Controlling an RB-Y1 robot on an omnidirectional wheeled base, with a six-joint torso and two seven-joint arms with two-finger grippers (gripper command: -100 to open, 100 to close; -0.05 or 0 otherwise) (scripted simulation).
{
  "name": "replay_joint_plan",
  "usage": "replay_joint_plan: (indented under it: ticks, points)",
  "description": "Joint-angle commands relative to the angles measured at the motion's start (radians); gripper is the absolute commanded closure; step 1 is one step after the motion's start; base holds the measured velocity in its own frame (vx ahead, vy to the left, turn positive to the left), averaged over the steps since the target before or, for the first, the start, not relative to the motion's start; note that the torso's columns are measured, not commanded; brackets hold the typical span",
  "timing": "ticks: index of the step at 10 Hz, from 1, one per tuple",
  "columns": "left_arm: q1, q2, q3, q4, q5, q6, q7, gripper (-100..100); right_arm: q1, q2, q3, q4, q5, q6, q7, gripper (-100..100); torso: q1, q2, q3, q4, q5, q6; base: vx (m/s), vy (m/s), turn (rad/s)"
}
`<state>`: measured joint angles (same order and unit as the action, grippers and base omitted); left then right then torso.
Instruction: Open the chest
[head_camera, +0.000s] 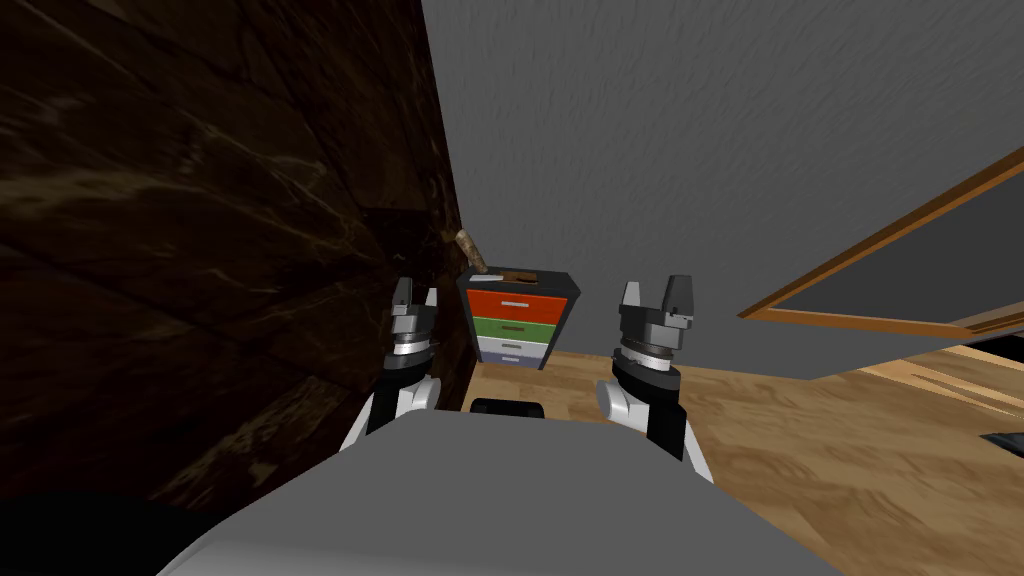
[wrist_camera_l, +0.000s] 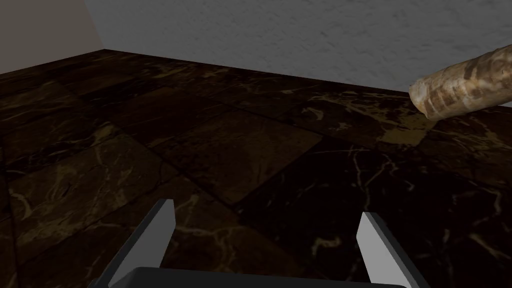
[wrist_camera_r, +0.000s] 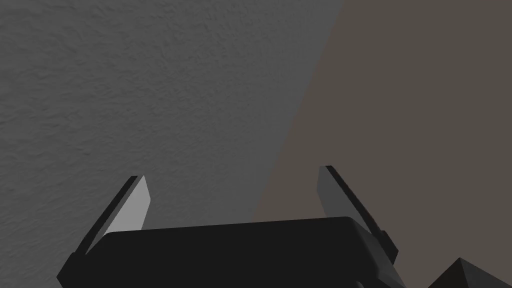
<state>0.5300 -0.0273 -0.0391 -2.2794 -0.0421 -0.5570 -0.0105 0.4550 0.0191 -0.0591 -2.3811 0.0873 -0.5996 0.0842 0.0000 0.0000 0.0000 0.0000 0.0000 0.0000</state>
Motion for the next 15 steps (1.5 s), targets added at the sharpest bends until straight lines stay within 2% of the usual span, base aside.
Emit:
replay_joint_plan:
  ticks: [1, 9, 10, 12, 15]
  points:
    - [0.000, 0.000, 0.000, 0.000, 0.000, 0.000, 0.000, 0, 0.000, 0.000, 0.000, 0.000, 0.000, 0.000, 0.000, 0, 0.000, 0.040, -0.082, 0.041, 0.000, 0.000, 0.000, 0.000, 0.000]
    - [0.000, 0.000, 0.000, 0.000, 0.000, 0.000, 0.000, 0, 0.000, 0.000, 0.000, 0.000, 0.000, 0.000, 0.000, 0, 0.000, 0.618, -1.234, 0.617, 0.000, 0.000, 0.000, 0.000, 0.000]
    - [-0.002, 0.037, 0.000, 0.014, -0.001, -0.004, -0.001, -100, 0.000, 0.000, 0.000, 0.000, 0.000, 0.000, 0.000, 0, 0.000, 0.691, -1.382, 0.691, 0.000, 0.000, 0.016, -0.007, -0.006]
    - [-0.007, 0.090, 0.000, 0.045, -0.003, -0.014, -0.003, -100, 0.000, 0.000, 0.000, 0.000, 0.000, 0.000, 0.000, 0, 0.000, 0.733, -1.471, 0.734, 0.000, 0.000, 0.026, -0.011, -0.009]
    - [-0.019, 0.151, 0.001, 0.113, -0.007, -0.034, -0.008, -100, 0.000, 0.000, 0.000, 0.000, 0.000, 0.000, 0.000, 0, -0.001, 0.737, -1.476, 0.738, 0.000, 0.000, 0.043, -0.021, -0.012]
